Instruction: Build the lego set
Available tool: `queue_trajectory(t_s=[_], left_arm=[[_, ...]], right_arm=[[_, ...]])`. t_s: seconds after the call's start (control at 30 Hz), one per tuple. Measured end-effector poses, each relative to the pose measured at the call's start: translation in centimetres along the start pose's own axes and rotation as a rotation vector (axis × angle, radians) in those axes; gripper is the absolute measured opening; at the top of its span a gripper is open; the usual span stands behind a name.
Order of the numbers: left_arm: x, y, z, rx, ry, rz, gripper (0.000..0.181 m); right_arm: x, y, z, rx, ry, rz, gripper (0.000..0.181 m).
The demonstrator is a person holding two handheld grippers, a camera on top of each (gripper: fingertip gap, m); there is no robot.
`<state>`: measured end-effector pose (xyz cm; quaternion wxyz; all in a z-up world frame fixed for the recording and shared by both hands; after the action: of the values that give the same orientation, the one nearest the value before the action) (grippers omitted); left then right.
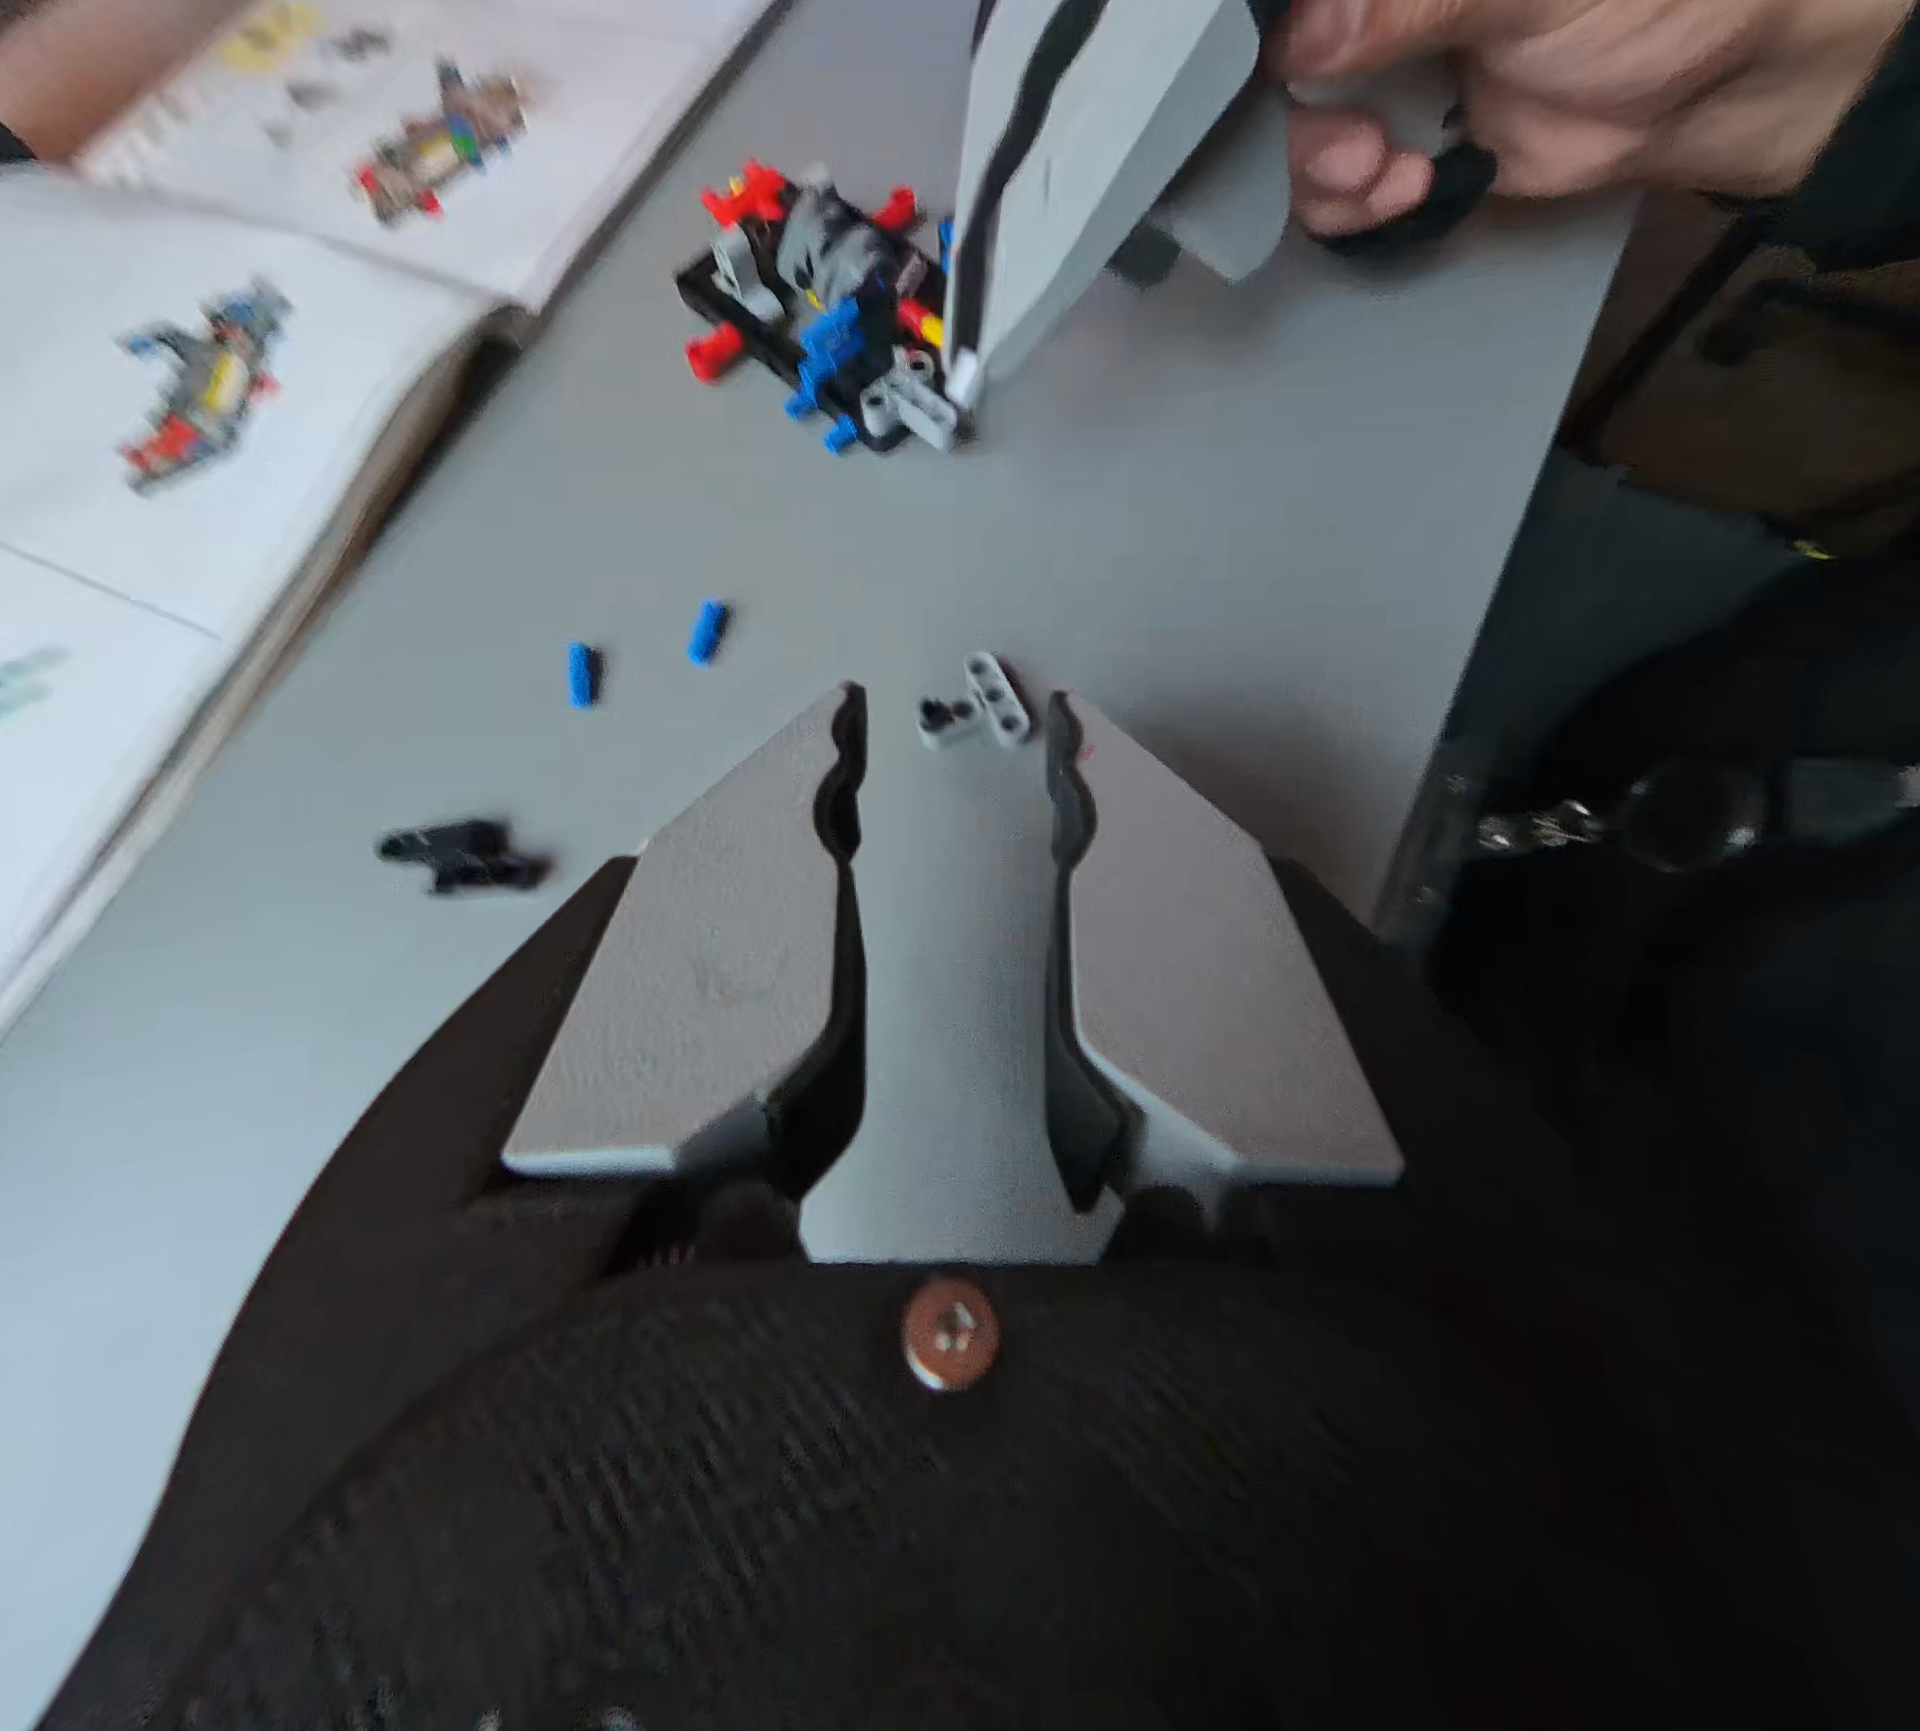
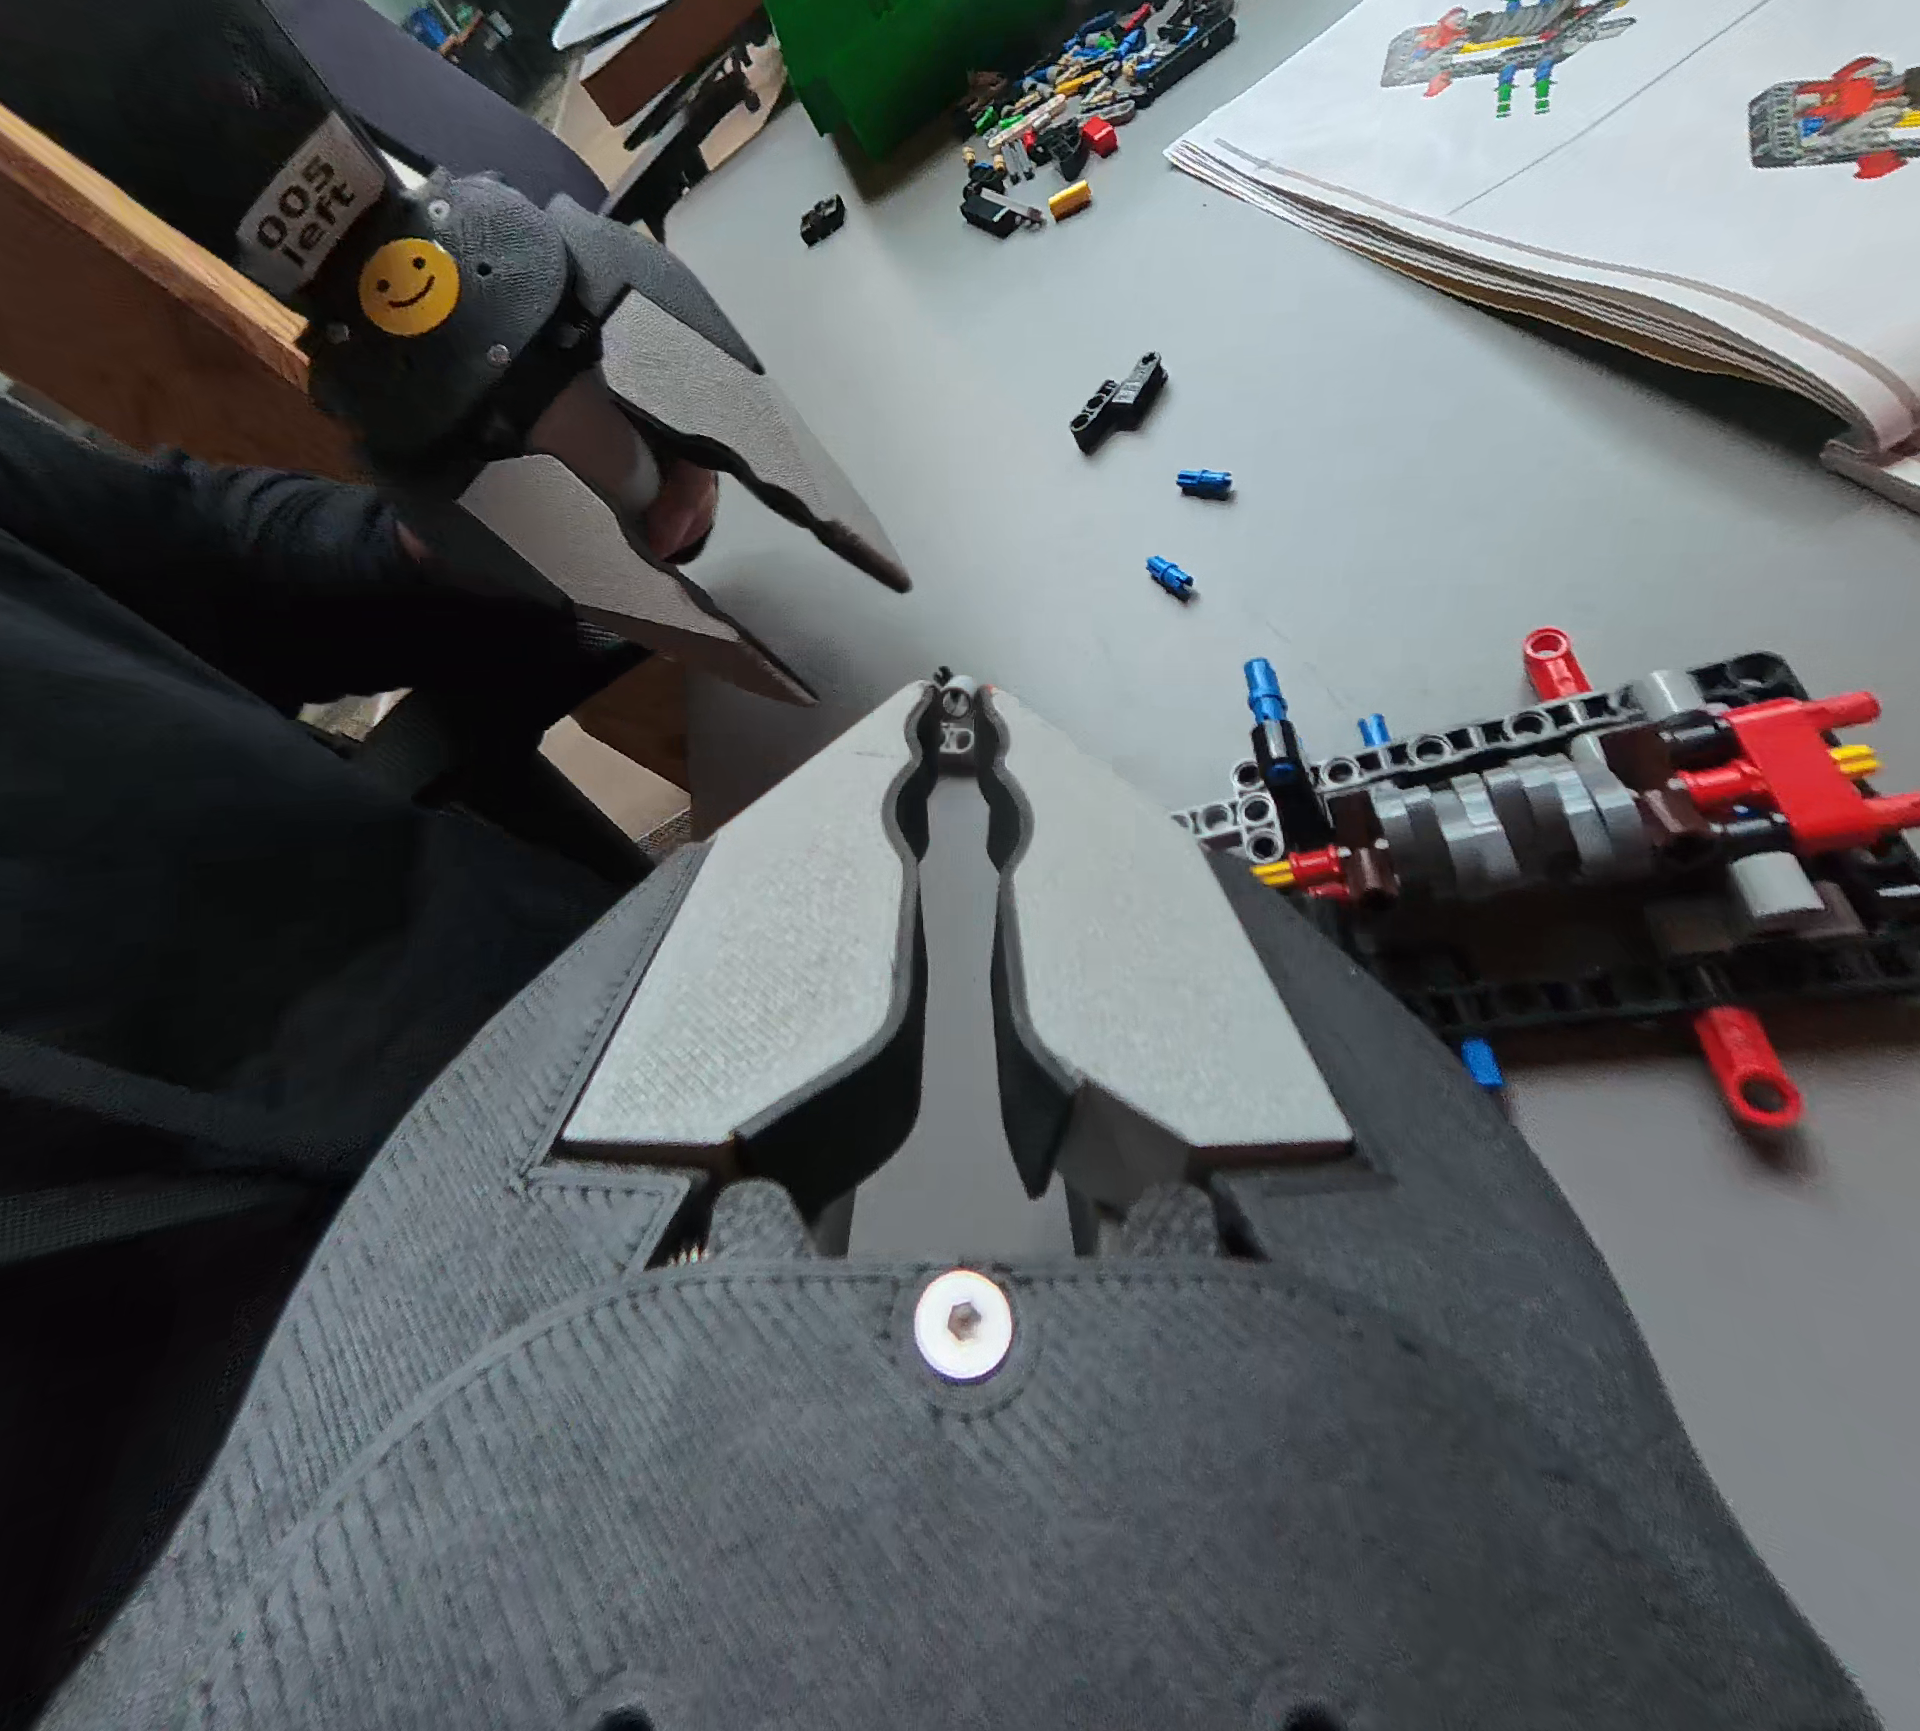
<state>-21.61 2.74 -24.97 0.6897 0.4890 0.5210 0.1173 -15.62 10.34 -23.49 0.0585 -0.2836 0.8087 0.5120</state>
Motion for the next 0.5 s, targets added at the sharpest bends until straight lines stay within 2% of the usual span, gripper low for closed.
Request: queue_trajectory(t_s=[0.03, 0.1, 0.23, 0.3, 0.5], left_arm=[[-0.1, -0.7, 0.5, -0.043, -0.03, -0.026, 0.031], [0.1, -1.4, 1.0, -0.109, -0.061, -0.043, 0.041], [2.0, -2.2, 0.5, -0.209, -0.047, -0.093, 0.059], [2.3, -2.0, 0.3, -0.214, -0.036, -0.08, 0.058], [1.3, -3.1, -2.3, -0.153, 0.043, -0.145, 0.031]], right_arm=[[-0.2, -0.3, 0.3, -0.004, -0.011, -0.008, 0.003], [-0.4, -0.6, 0.7, -0.004, -0.015, -0.016, 0.003], [-0.4, -0.5, 0.7, 0.005, 0.005, -0.007, 0.003], [-0.6, -0.5, 0.5, -0.008, -0.002, -0.007, 0.003], [-1.4, -0.4, 0.2, -0.032, -0.001, -0.004, 0.003]])
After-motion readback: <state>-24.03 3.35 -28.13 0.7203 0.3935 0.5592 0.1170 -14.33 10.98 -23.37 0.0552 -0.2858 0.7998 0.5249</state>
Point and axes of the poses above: each gripper's, where its closed fingertips meet, x out along the fingers, y out of its top, z = x × y across the jaws, the point moved 3 cm from there along -x, back along the fingers, and after that the axes turned 3 degrees about -y, right-handed, at the moved point
